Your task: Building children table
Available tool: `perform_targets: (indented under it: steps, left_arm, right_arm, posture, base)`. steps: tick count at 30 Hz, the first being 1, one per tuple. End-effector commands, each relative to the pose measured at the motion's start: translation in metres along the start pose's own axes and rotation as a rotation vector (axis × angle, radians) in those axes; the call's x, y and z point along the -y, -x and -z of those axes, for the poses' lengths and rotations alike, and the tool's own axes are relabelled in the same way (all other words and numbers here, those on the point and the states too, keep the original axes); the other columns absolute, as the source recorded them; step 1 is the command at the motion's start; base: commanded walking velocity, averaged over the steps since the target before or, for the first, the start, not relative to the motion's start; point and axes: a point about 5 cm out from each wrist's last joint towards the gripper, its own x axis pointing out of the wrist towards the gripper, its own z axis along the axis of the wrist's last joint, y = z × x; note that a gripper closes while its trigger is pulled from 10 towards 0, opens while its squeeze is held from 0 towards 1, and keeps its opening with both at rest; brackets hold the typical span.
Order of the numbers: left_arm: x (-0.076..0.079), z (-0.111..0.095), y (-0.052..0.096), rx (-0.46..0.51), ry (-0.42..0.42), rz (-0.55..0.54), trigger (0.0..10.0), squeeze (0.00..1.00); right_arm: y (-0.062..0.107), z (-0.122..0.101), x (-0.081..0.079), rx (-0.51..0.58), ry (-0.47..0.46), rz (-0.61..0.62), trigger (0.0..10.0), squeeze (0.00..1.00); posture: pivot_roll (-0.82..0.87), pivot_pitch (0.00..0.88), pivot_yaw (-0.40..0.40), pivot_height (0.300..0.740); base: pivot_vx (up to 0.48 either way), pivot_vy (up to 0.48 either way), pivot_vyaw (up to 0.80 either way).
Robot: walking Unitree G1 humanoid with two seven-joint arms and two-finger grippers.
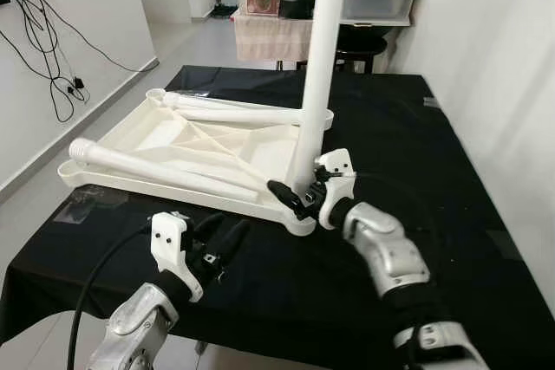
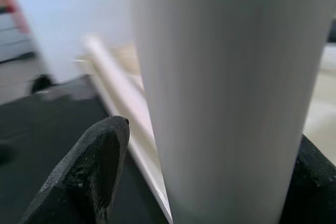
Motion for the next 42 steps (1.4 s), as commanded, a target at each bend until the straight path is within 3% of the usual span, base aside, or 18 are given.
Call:
perform_targets:
  steps: [1,3,4,8,9,10,11,22,24,26,28,29,30,31,33,36,41,42]
  left_arm:
    - [-0.003,0.006,0.002,-0.031,0.002,-0.009,10.0,0.0]
    - [-0.003,0.006,0.002,-0.031,0.002,-0.009,10.0,0.0]
    - [-0.003,0.007,0.002,-0.031,0.002,-0.01,10.0,0.0]
    - [-0.003,0.007,0.002,-0.031,0.002,-0.011,10.0,0.0]
    - [-0.003,0.007,0.002,-0.032,0.002,-0.011,10.0,0.0]
    - [-0.003,0.007,0.002,-0.032,0.002,-0.011,10.0,0.0]
    - [-0.002,0.008,0.002,-0.033,0.003,-0.011,10.0,0.0]
    - [0.0,0.008,0.003,-0.032,0.012,-0.006,10.0,0.0]
    - [0.0,0.007,0.003,-0.03,0.012,-0.006,10.0,0.0]
    - [0.0,0.007,0.003,-0.03,0.012,-0.006,10.0,0.0]
    - [0.0,0.007,0.003,-0.029,0.011,-0.006,10.0,0.0]
    - [0.0,0.006,0.004,-0.027,0.01,-0.01,10.0,0.0]
    - [-0.002,0.005,0.005,-0.024,0.009,-0.013,10.0,0.0]
    - [-0.002,0.005,0.005,-0.024,0.009,-0.013,10.0,0.0]
    - [-0.003,0.004,0.005,-0.021,0.013,-0.015,10.0,0.0]
    - [-0.003,0.004,0.004,-0.023,0.017,-0.012,10.0,0.0]
    - [-0.002,0.005,0.003,-0.028,0.012,-0.004,10.0,0.0]
    - [-0.002,0.005,0.003,-0.022,0.011,-0.015,10.0,0.0]
  right_arm:
    - [-0.002,-0.011,-0.006,0.003,0.055,-0.24,10.0,0.0]
    - [-0.002,-0.011,-0.006,0.003,0.055,-0.24,10.0,0.0]
    - [0.001,-0.013,-0.001,-0.029,0.076,-0.348,10.0,0.0]
    - [0.001,-0.014,0.001,-0.036,0.07,-0.373,10.0,0.0]
    - [0.0,-0.014,0.004,-0.043,0.067,-0.378,4.4,0.0]
    - [0.0,-0.014,0.004,-0.043,0.067,-0.378,4.4,0.0]
    - [-0.001,-0.015,0.007,-0.05,0.057,-0.37,0.0,0.0]
    - [0.004,-0.007,0.02,-0.085,0.083,-0.253,0.0,0.0]
    - [0.007,0.013,0.026,-0.15,0.079,-0.024,0.0,0.0]
    - [0.007,0.013,0.026,-0.15,0.079,-0.024,0.0,0.0]
    - [0.009,0.02,0.027,-0.173,0.075,0.066,0.0,0.0]
    - [0.018,0.027,0.032,-0.118,-0.022,0.443,0.0,0.0]
    - [0.027,0.036,0.023,-0.1,-0.084,0.629,0.0,0.0]
    - [0.027,0.036,0.023,-0.1,-0.084,0.629,0.0,0.0]
    - [0.037,0.036,0.018,-0.077,-0.052,0.775,0.0,0.0]
    - [0.035,0.034,0.019,-0.074,-0.034,0.756,0.0,0.0]
    - [0.029,0.024,0.039,-0.093,0.005,0.764,0.0,0.0]
    - [0.026,0.022,0.04,-0.117,0.02,0.742,9.9,0.0]
  posture:
    - [0.01,0.0,-0.004,0.74]
    - [0.01,0.0,-0.004,0.74]
    - [0.02,0.0,-0.004,0.74]
    - [0.02,0.0,-0.004,0.74]
    - [0.02,0.0,-0.004,0.74]
    - [0.02,0.0,-0.004,0.74]
    - [0.02,0.0,-0.004,0.74]
    - [0.02,0.0,-0.006,0.74]
    - [0.02,0.0,-0.015,0.74]
    - [0.02,0.0,-0.015,0.74]
    - [0.02,0.0,-0.015,0.74]
    - [0.02,0.002,-0.014,0.74]
    - [0.0,0.004,-0.001,0.74]
    - [0.0,0.004,-0.001,0.74]
    - [-0.01,0.0,0.008,0.74]
    - [0.0,0.0,0.003,0.74]
    - [0.02,0.0,-0.011,0.74]
    - [0.02,0.0,-0.011,0.74]
  base:
    - [0.0,0.0,0.0]
    - [0.0,0.0,0.0]
    - [0.0,0.0,0.0]
    - [0.0,0.0,0.0]
    - [0.0,0.0,0.0]
    - [0.0,0.0,0.0]
    - [0.0,0.0,0.0]
    - [0.0,0.0,0.0]
    - [0.0,0.0,0.0]
    - [0.0,0.0,0.0]
    - [0.0,0.0,0.0]
    - [0.0,0.0,0.0]
    - [0.0,0.0,0.0]
    - [0.0,0.0,0.0]
    - [0.0,0.0,0.0]
    - [0.0,0.0,0.0]
    - [0.0,0.0,0.0]
    - [0.0,0.0,0.0]
